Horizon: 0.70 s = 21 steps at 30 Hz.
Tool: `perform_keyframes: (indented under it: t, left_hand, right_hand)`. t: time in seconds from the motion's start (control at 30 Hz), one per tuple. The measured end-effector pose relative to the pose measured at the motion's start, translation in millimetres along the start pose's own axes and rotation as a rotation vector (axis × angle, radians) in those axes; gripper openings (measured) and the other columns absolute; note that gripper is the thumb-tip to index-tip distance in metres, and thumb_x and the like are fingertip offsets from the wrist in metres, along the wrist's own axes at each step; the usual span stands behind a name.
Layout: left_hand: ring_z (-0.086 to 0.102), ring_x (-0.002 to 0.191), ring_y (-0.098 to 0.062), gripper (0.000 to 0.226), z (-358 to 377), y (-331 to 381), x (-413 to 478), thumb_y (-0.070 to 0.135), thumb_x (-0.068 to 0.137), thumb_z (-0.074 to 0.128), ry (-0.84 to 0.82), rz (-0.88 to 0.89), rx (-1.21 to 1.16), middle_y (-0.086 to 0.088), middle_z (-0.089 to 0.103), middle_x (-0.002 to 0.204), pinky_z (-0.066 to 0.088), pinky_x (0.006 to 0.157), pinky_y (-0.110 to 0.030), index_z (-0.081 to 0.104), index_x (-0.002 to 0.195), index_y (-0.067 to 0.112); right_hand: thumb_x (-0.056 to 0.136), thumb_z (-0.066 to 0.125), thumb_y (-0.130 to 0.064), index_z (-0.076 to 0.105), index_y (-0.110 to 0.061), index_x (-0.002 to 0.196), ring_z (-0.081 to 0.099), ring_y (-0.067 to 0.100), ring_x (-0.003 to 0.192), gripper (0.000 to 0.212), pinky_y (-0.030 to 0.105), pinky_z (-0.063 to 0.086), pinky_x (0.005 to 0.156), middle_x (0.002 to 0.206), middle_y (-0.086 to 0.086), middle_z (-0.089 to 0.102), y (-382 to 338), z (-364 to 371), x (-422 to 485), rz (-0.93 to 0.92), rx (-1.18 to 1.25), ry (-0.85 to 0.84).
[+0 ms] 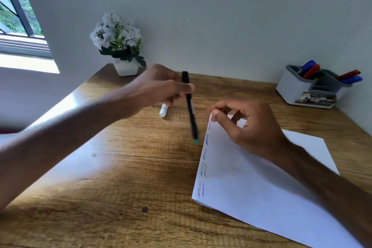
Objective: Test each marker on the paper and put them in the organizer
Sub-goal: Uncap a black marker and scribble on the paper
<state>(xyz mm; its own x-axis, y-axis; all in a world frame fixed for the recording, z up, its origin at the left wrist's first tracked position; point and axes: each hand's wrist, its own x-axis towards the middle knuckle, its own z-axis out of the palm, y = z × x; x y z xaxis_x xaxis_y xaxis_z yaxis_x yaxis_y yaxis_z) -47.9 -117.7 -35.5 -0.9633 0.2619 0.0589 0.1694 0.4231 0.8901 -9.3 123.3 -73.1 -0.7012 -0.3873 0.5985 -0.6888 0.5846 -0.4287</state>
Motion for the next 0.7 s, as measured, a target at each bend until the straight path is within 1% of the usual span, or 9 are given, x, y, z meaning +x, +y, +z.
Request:
perform_keyframes:
  t: [0.1, 0.17, 0.23, 0.27, 0.4, 0.47, 0.5, 0.63, 0.7]
  left_hand:
    - [0.069, 0.073, -0.017, 0.022, 22.2, -1.1, -7.4, 0.020, 0.088, 0.075, -0.096, 0.029, -0.159, -0.009, 0.078, 0.087, 0.050, 0.055, -0.019, 0.074, 0.103, 0.003]
    - [0.074, 0.081, -0.022, 0.025, 32.7, -3.2, -11.1, 0.018, 0.086, 0.077, -0.112, 0.074, -0.225, -0.011, 0.078, 0.089, 0.056, 0.063, -0.020, 0.074, 0.106, 0.002]
    - [0.076, 0.089, -0.028, 0.027, 36.2, -4.7, -12.6, 0.019, 0.085, 0.078, -0.122, 0.127, -0.236, -0.013, 0.078, 0.093, 0.060, 0.075, -0.027, 0.074, 0.106, 0.001]
    - [0.076, 0.089, -0.028, 0.027, 35.9, -5.0, -12.5, 0.020, 0.085, 0.079, -0.123, 0.152, -0.215, -0.012, 0.079, 0.093, 0.060, 0.077, -0.030, 0.075, 0.105, 0.002]
    - [0.076, 0.074, -0.009, 0.020, 34.4, -10.2, -10.4, 0.028, 0.085, 0.080, 0.017, 0.323, 0.162, 0.006, 0.079, 0.082, 0.063, 0.071, -0.031, 0.080, 0.102, 0.018]
    - [0.072, 0.067, 0.001, 0.017, 39.7, -13.9, -12.3, 0.026, 0.088, 0.078, 0.102, 0.442, 0.340, 0.012, 0.077, 0.078, 0.062, 0.066, -0.027, 0.080, 0.103, 0.019]
    - [0.071, 0.066, 0.001, 0.016, 43.5, -15.9, -13.1, 0.025, 0.090, 0.077, 0.115, 0.495, 0.389, 0.012, 0.077, 0.079, 0.061, 0.064, -0.027, 0.080, 0.104, 0.019]
    - [0.070, 0.070, -0.003, 0.020, 55.4, -24.1, -14.8, 0.027, 0.094, 0.070, 0.078, 0.570, 0.480, 0.007, 0.077, 0.089, 0.060, 0.063, -0.029, 0.077, 0.110, 0.016]
    - [0.070, 0.072, -0.005, 0.022, 57.2, -26.0, -14.4, 0.030, 0.097, 0.066, 0.081, 0.585, 0.534, 0.005, 0.076, 0.091, 0.059, 0.064, -0.033, 0.075, 0.111, 0.015]
  right_hand:
    - [0.100, 0.062, -0.033, 0.078, -0.021, 0.090, 0.072, 0.010, 0.078, 0.023, 0.040, 0.058, 0.069, 0.083, -0.009, 0.077, -2.3, -4.7, 2.3, 0.138, 0.139, -0.077]
    - [0.099, 0.063, -0.038, 0.079, -0.022, 0.090, 0.073, 0.012, 0.077, 0.025, 0.043, 0.060, 0.072, 0.083, -0.008, 0.078, -3.2, -8.3, 4.1, 0.186, 0.195, -0.168]
    - [0.095, 0.069, -0.033, 0.080, -0.025, 0.096, 0.073, 0.010, 0.074, 0.014, 0.035, 0.061, 0.070, 0.080, -0.008, 0.077, -1.3, -12.0, 5.2, 0.192, 0.196, -0.213]
    - [0.094, 0.069, -0.032, 0.080, -0.025, 0.099, 0.072, 0.010, 0.073, 0.014, 0.031, 0.059, 0.067, 0.080, -0.007, 0.077, 0.9, -14.3, 5.9, 0.191, 0.174, -0.225]
    - [0.097, 0.066, -0.027, 0.078, -0.014, 0.092, 0.061, 0.011, 0.070, 0.019, 0.019, 0.043, 0.057, 0.073, -0.002, 0.070, 12.2, -24.4, 8.2, 0.072, -0.129, -0.250]
    - [0.097, 0.068, -0.021, 0.077, -0.015, 0.089, 0.055, 0.009, 0.070, 0.013, 0.014, 0.036, 0.055, 0.067, -0.004, 0.065, 15.0, -27.1, 7.9, 0.043, -0.213, -0.233]
    - [0.096, 0.069, -0.020, 0.077, -0.017, 0.092, 0.056, 0.006, 0.071, 0.009, 0.012, 0.036, 0.057, 0.068, -0.006, 0.066, 15.0, -27.2, 7.1, 0.047, -0.213, -0.240]
    - [0.097, 0.070, -0.018, 0.078, -0.023, 0.109, 0.063, 0.001, 0.080, 0.016, 0.017, 0.045, 0.067, 0.090, -0.013, 0.075, 10.9, -20.4, 3.8, 0.004, -0.145, -0.287]
    - [0.097, 0.068, -0.021, 0.078, -0.024, 0.113, 0.066, 0.006, 0.081, 0.019, 0.029, 0.050, 0.071, 0.094, -0.010, 0.077, 10.6, -16.3, 2.6, -0.030, -0.155, -0.268]
